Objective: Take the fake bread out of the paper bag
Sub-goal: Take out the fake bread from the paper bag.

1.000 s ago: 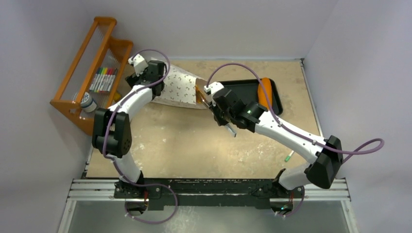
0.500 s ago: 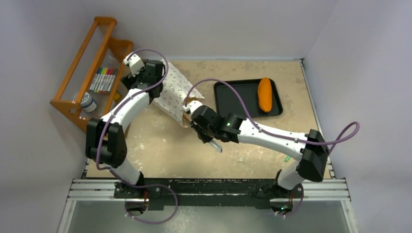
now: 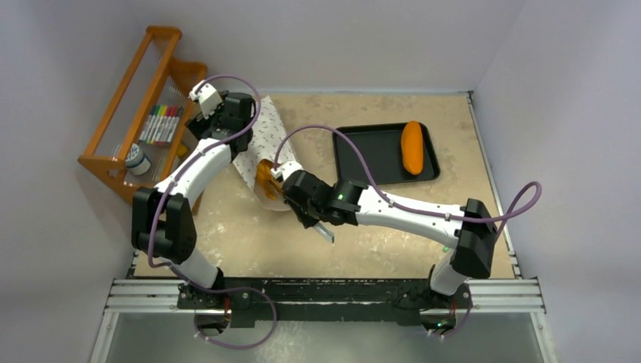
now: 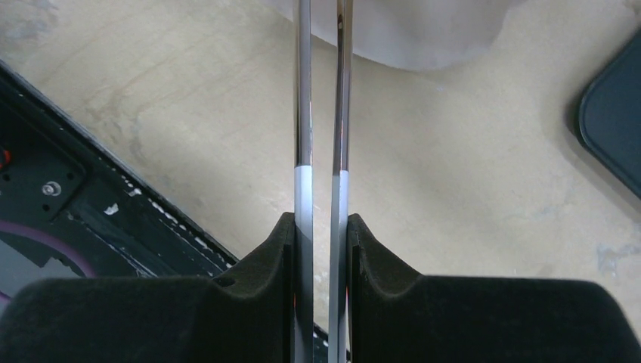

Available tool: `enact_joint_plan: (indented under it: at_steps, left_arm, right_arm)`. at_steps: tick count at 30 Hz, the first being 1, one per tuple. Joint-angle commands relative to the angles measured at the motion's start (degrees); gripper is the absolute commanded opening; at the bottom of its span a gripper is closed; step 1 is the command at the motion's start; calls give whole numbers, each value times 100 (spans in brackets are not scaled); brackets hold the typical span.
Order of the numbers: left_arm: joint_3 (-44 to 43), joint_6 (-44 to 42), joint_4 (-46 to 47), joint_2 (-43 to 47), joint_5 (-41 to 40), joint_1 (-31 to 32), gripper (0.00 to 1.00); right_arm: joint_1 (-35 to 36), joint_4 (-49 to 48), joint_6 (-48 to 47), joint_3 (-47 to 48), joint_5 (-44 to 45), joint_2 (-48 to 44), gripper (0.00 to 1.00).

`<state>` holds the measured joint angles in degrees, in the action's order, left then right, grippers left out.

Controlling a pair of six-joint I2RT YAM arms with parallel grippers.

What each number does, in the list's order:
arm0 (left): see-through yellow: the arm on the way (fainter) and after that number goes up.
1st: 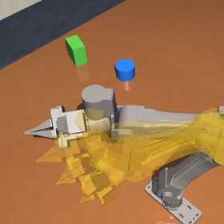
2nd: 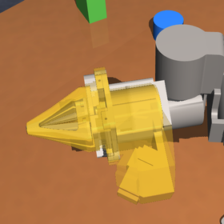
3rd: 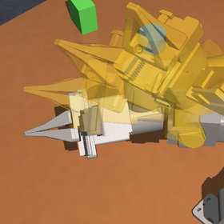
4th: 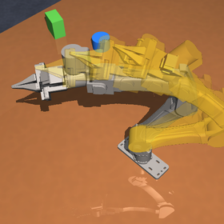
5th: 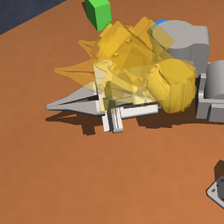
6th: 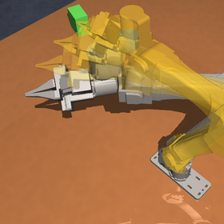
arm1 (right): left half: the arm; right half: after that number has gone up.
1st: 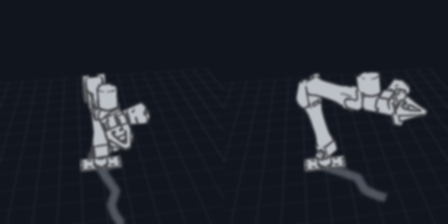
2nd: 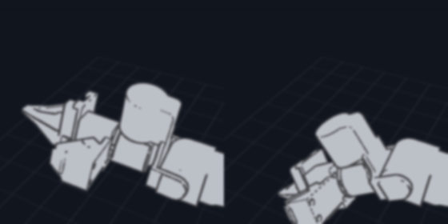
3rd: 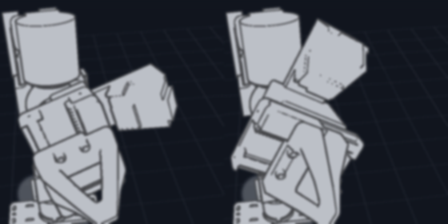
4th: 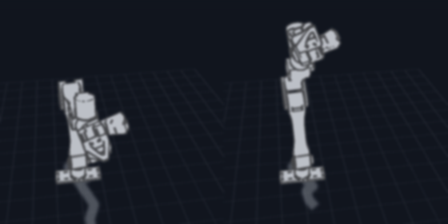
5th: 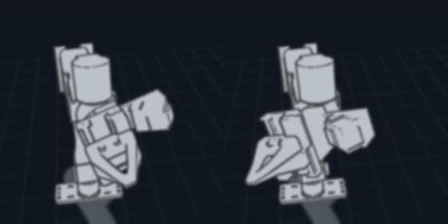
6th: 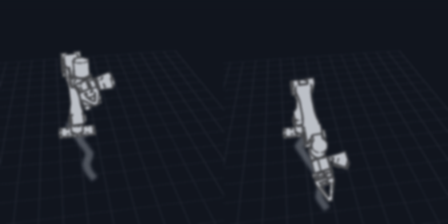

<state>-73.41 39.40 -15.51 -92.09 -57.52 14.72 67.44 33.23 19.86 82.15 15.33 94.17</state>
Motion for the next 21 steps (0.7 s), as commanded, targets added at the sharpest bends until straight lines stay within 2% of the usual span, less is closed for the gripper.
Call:
enact_joint_plan:
  at_steps: [1,12,21]
  left_arm:
    - [-289,-55,183,-187,9,22,100]
    - [-1013,-160,68,-740,-33,22,100]
    - [-1374,-195,-111,-857,-84,22,100]
  right_arm:
    - [15,271,350,-65,322,-612,0]
    - [164,911,718,-782,183,-1853,0]
    - [236,1461,978,-1408,-448,-3050,0]
